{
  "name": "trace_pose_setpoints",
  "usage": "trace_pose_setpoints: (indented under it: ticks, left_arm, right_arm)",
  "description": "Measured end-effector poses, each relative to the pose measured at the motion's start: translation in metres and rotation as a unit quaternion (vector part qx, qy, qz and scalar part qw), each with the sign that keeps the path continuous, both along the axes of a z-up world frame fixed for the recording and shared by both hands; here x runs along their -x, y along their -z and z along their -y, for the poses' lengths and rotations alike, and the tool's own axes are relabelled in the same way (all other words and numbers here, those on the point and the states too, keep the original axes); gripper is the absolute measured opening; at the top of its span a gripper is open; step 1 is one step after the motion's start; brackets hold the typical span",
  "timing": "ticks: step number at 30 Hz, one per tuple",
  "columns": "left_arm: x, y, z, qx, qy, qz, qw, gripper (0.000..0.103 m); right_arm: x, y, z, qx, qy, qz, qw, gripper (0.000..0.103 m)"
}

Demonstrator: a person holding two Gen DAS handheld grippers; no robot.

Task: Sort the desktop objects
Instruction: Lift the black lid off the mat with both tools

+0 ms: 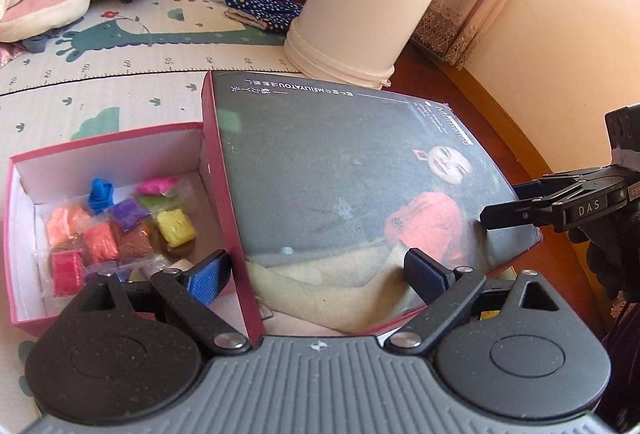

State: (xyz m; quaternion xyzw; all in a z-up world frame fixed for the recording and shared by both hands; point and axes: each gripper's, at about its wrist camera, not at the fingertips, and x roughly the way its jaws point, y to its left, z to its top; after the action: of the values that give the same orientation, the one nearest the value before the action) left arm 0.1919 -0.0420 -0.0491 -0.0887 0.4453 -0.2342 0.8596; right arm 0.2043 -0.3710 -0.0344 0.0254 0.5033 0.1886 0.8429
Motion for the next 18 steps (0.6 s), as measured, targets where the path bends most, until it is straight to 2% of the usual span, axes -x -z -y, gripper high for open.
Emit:
trace_pose_setpoints:
  ticks: [8, 18]
  left_arm:
    - [0.001, -0.02, -0.067, -0.024, -0.047, 0.001, 0.9986, 0.094]
    - [-0.015, -0.017, -0.156, -0.014, -0.108, -0.011, 0.994, 0.094]
  right_arm:
    - [-0.02, -0.009, -0.072, -0.025, -0.053, 0.021, 0.998, 0.102]
    - [-0.049, -0.006, -0.151, -0.055, -0.097, 0.036, 0.993, 0.102]
